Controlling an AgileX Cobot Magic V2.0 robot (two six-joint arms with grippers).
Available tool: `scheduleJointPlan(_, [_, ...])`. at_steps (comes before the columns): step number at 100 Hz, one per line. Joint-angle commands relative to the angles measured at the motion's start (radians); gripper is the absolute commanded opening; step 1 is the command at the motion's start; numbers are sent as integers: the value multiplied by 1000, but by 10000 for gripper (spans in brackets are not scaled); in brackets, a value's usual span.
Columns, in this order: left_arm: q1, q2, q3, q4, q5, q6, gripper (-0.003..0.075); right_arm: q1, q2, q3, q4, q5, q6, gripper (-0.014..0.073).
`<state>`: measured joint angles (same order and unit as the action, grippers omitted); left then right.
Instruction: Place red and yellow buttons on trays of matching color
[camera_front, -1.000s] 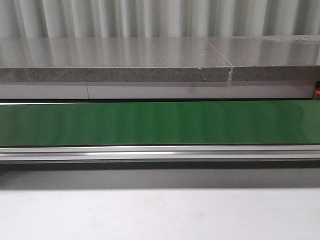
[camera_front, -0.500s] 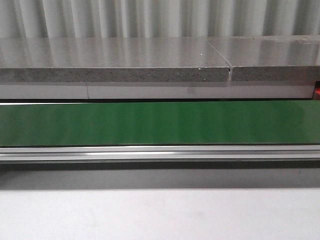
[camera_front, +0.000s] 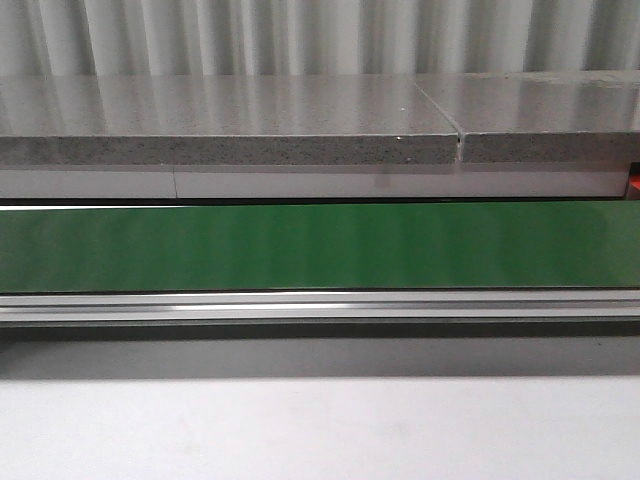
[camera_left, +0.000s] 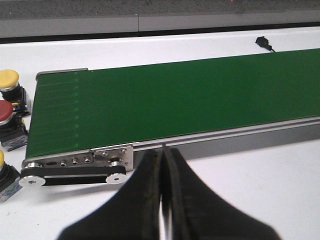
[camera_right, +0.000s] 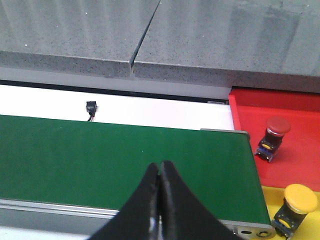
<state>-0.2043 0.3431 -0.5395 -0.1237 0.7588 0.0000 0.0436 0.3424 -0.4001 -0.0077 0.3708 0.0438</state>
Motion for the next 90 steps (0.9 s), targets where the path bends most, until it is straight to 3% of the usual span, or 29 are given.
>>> scheduleJointPlan(1, [-8,10,-25,-10,-78,-6,-20,0,-39,-12,1,-78,-9,-67])
scheduleJointPlan(90, [-8,10,-25,-10,-78,-6,-20,0,-104,6,1,-67,-9,-67])
